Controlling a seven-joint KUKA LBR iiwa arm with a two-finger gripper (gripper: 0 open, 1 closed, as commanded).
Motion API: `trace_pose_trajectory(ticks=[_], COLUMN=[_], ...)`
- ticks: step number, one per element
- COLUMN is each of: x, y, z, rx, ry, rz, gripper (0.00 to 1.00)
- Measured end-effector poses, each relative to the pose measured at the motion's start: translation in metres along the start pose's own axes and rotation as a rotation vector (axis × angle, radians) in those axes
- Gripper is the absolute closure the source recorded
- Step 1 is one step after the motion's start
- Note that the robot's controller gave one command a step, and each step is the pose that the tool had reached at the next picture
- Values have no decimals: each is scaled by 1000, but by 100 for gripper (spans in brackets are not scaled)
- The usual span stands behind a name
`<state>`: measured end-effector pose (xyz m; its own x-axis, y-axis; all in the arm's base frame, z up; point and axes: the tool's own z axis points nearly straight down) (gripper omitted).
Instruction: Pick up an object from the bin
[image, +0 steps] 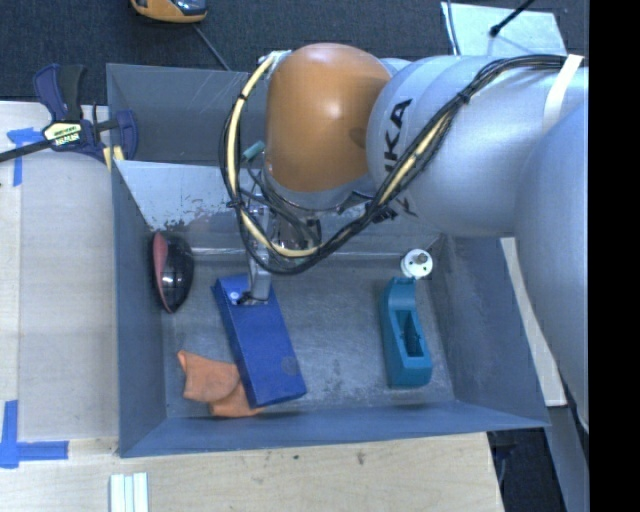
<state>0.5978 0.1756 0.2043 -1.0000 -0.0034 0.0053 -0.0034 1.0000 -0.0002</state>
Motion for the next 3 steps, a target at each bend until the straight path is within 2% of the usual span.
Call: trace_pose_trajectory(ticks=[1,2,3], x=[-2,32,44], y=[-1,-14,-26], z=[-5,28,58], rx=[-1,-2,-1], ry=[-8,-12,-6], rz=[3,-29,13], gripper=[0,0,0])
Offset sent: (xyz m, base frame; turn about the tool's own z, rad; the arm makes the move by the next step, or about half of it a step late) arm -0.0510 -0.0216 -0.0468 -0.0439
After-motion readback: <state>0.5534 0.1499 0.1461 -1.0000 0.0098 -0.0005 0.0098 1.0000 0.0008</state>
